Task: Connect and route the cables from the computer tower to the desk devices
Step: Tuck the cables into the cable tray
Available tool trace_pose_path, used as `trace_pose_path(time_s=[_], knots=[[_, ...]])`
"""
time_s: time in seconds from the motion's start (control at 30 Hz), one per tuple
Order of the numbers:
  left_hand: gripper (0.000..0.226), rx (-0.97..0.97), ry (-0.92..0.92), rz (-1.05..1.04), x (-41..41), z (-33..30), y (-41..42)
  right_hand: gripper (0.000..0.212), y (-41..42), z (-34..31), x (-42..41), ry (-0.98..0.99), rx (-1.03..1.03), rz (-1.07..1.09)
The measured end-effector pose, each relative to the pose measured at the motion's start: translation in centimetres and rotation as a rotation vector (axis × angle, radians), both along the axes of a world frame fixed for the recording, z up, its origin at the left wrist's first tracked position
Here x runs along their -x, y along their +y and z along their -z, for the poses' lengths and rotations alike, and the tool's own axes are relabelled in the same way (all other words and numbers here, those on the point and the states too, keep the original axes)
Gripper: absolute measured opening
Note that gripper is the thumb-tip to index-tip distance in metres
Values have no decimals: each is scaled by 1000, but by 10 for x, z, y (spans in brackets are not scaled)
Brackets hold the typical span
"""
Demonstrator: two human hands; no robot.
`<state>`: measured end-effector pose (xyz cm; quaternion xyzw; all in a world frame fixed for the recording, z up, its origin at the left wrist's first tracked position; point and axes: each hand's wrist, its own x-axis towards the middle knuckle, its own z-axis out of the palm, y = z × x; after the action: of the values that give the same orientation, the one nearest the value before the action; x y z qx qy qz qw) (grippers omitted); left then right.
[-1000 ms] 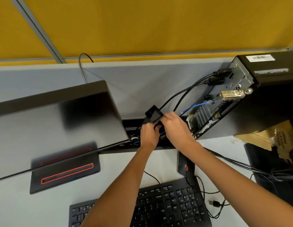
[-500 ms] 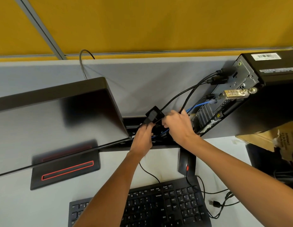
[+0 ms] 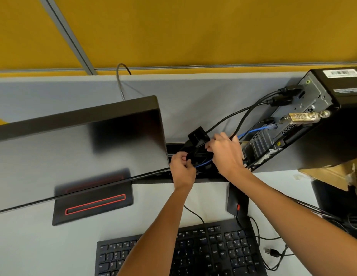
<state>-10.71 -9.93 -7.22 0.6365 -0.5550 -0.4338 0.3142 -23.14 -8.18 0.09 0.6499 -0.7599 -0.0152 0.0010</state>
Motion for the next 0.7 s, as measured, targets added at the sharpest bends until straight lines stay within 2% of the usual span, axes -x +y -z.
trace_pose_path(time_s=[0.07, 0.17, 0.23, 0.37, 0.43, 0.53, 0.7], knots=[[25, 32, 39, 26, -10, 0, 3, 32, -4, -1, -5, -40, 31, 8], [35, -43, 140, -36, -19, -4, 2, 20, -12, -5, -11, -128, -24, 13], [37, -80, 206, -78, -17, -7, 5, 20, -13, -7, -10, -162, -32, 1], [26, -163, 323, -162, -12, -12, 5, 29, -2, -2, -10, -128, -9, -55], [21, -204, 368, -177, -12, -12, 4, 26, 3, 4, -13, -219, 55, -72], [28, -228, 449, -239, -13, -14, 6, 13, 6, 6, -18, -431, 210, -15], [27, -216, 512, -337, -14, -16, 5, 6, 4, 5, -24, -556, 257, 46]])
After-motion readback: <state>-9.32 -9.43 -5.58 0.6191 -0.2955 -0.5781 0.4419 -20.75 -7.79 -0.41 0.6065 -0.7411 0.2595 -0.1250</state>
